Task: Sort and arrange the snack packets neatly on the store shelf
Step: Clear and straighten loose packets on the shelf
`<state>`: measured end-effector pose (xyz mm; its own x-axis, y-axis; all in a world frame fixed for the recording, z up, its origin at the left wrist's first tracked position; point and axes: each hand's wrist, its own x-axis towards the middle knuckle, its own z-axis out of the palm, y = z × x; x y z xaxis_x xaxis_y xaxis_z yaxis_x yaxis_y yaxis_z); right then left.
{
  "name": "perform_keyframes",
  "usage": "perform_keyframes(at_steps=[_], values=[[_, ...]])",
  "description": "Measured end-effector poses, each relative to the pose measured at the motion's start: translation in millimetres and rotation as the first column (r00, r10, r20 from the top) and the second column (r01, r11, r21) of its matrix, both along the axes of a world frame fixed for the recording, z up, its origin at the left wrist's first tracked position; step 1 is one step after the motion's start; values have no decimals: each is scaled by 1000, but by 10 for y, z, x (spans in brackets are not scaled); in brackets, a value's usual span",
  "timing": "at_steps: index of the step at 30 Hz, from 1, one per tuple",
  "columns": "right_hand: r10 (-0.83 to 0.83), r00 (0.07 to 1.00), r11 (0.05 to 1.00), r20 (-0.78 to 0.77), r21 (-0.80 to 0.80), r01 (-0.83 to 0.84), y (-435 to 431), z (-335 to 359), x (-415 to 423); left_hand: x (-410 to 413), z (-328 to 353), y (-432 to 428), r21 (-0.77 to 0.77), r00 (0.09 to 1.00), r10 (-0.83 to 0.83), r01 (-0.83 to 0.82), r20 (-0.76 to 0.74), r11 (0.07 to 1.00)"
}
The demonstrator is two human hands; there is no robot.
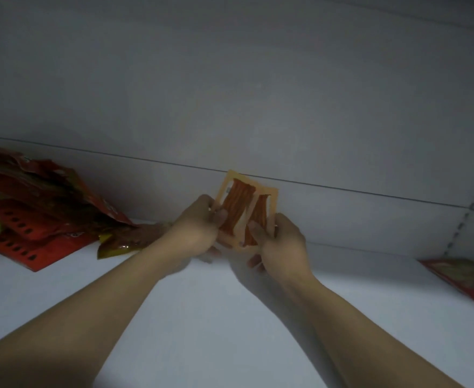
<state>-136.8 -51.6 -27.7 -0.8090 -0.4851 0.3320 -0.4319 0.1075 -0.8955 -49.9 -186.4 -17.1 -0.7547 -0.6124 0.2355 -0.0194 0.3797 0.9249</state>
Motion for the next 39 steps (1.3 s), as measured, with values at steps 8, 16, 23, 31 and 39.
perform_keyframes(at_steps=[8,16,23,31,39], values=[[87,973,971,215,-236,-35,314,230,26,78,83,289,-39,998,70,-71,-2,997],[87,988,986,130,-151,-67,1433,589,-113,27,426,1020,-133,996,19,-31,-89,991],[-45,999,999,-3,-30,45,2875,702,-304,-344,617,2495,-237,983,-147,117,-110,964],[-359,929,933,-89,-37,357,4842,709,-479,-826,594,4431,-177,902,-416,394,-111,902],[-595,797,804,-102,-63,592,6562,690,-541,-1135,584,6142,-252,794,-608,582,-30,773]])
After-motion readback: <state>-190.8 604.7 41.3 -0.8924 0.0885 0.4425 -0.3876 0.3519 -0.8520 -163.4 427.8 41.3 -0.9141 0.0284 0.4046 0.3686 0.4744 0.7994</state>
